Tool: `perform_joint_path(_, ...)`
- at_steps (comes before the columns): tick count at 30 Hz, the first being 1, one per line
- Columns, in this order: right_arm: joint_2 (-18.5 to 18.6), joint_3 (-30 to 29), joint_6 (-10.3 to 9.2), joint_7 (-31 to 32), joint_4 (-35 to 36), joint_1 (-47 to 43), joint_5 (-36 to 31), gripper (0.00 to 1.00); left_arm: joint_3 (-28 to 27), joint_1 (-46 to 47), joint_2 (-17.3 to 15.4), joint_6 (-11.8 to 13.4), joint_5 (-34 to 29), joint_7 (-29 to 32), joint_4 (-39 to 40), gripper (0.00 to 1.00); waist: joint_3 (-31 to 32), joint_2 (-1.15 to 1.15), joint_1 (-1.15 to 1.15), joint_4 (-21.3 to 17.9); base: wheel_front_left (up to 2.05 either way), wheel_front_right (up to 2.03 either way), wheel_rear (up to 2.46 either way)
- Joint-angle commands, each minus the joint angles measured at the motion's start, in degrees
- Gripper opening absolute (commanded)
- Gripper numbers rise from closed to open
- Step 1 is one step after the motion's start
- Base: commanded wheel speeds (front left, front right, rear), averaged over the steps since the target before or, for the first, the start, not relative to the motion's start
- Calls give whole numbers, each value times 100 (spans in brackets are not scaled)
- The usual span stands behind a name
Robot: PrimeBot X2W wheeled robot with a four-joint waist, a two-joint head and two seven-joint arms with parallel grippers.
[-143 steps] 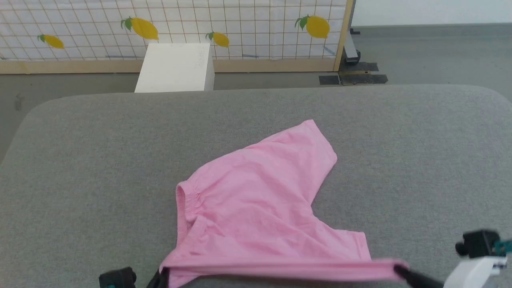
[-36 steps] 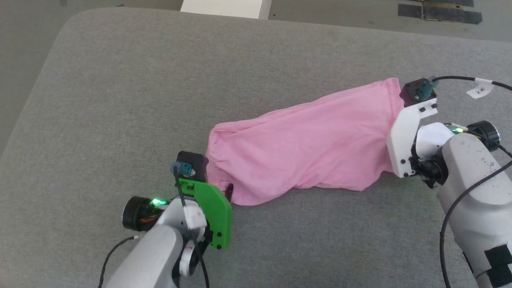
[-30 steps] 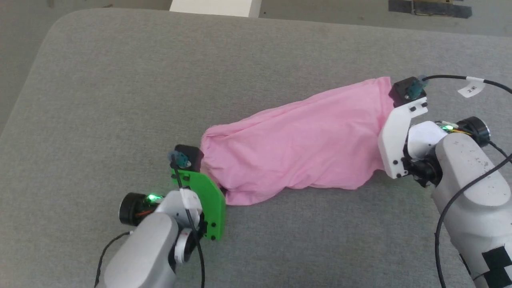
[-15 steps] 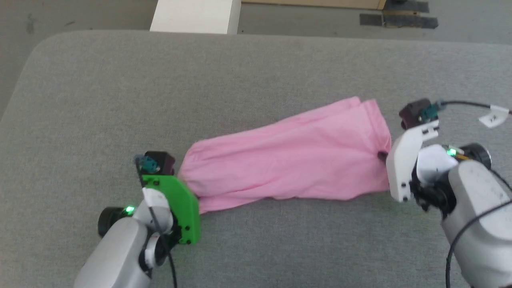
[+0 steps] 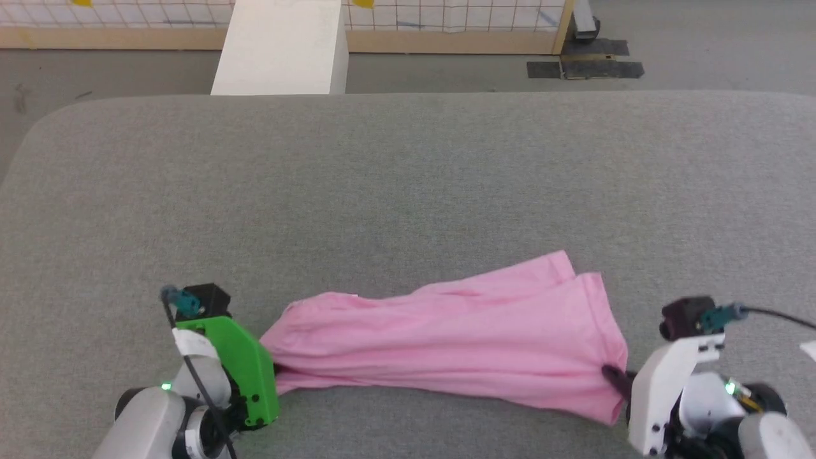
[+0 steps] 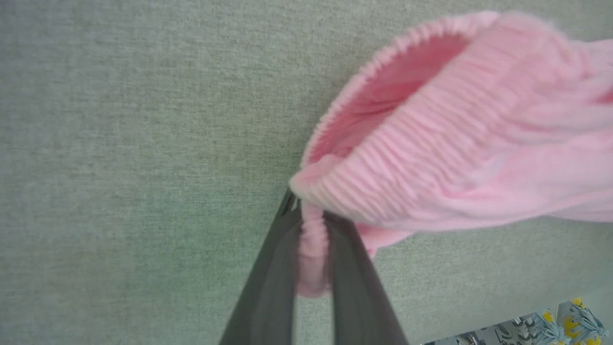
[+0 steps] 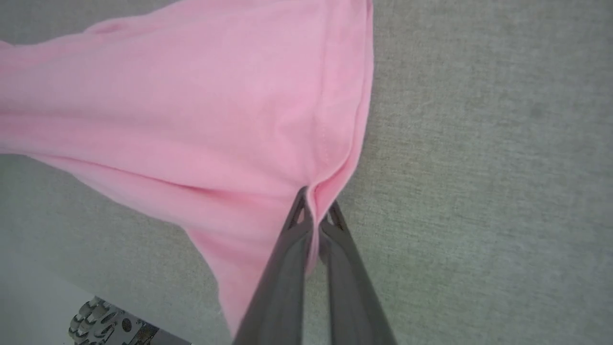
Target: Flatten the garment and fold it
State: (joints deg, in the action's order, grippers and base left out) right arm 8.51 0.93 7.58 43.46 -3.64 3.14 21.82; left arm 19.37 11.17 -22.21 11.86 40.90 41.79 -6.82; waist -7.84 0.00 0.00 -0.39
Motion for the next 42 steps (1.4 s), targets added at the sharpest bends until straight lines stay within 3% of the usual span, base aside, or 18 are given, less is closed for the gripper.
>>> perform_joint_path(1, -93, -95, -9, -3, 73, -120, -90, 0, -72, -118, -66, 46, 54, -19, 41, 0, 15, 0, 0, -34, 0, 0, 0)
perform_joint_path(2, -166, -145, -9, -41, 107, -187, -135, 0, -96, -162, -49, 49, 105, -19, 73, 20, 14, 0, 0, -41, 0, 0, 0)
perform_joint_path(3, -235, -180, -9, -107, 140, -248, -187, 22, -118, -213, -28, 47, 161, -21, 119, 100, 13, 0, 0, -46, 0, 0, 0)
perform_joint_path(4, -280, -198, -9, -161, 160, -281, -214, 100, -138, -245, -9, 45, 199, -42, 162, 100, 11, 0, 0, -47, 0, 0, 0)
perform_joint_path(11, -435, -519, -9, -459, 413, -268, -219, 100, -518, -424, 22, 150, 411, -350, 643, 100, 64, 0, 0, -1, 0, 0, 0)
perform_joint_path(14, -411, -715, -9, -452, 503, -144, -295, 100, -816, -468, -62, 263, 311, -747, 937, 100, 103, 0, 0, 21, 0, 0, 0)
perform_joint_path(19, -266, -718, -9, -322, 275, 192, -503, 100, -1137, -544, -141, 318, -256, -1968, 1169, 100, 78, 0, 0, 49, 0, 0, 0)
perform_joint_path(24, -120, -393, -9, -231, -233, 590, -659, 100, -1003, -534, -105, 77, -1205, -3849, 1131, 100, -52, 0, 0, 106, 0, 0, 0)
perform_joint_path(28, -3, -54, -9, -170, -729, 904, -800, 100, -720, -496, 103, -49, -1758, -5158, 870, 100, -163, 0, 0, 185, 0, 0, 0)
perform_joint_path(36, 88, 679, -9, -144, -1584, 1300, -771, 100, -527, -396, 536, -106, -2075, -5651, 533, 100, -300, 0, 0, 245, 0, 0, 0)
perform_joint_path(37, 79, 721, -9, -143, -1660, 1338, -728, 78, -530, -388, 568, -111, -2093, -5658, 519, 100, -311, 0, 0, 243, 0, 0, 0)
perform_joint_path(38, 80, 762, -9, -160, -1732, 1387, -677, 14, -546, -383, 609, -119, -2091, -5664, 499, 100, -326, 0, 0, 242, 0, 0, 0)
perform_joint_path(39, 83, 794, -9, -173, -1780, 1422, -622, 2, -556, -376, 627, -129, -2101, -5668, 480, 100, -336, 0, 0, 239, 0, 0, 0)
perform_joint_path(42, 179, 764, -9, -236, -1865, 1527, -440, 0, -623, -353, 661, -162, -2136, -5674, 446, 100, -348, 0, 0, 206, 0, 0, 0)
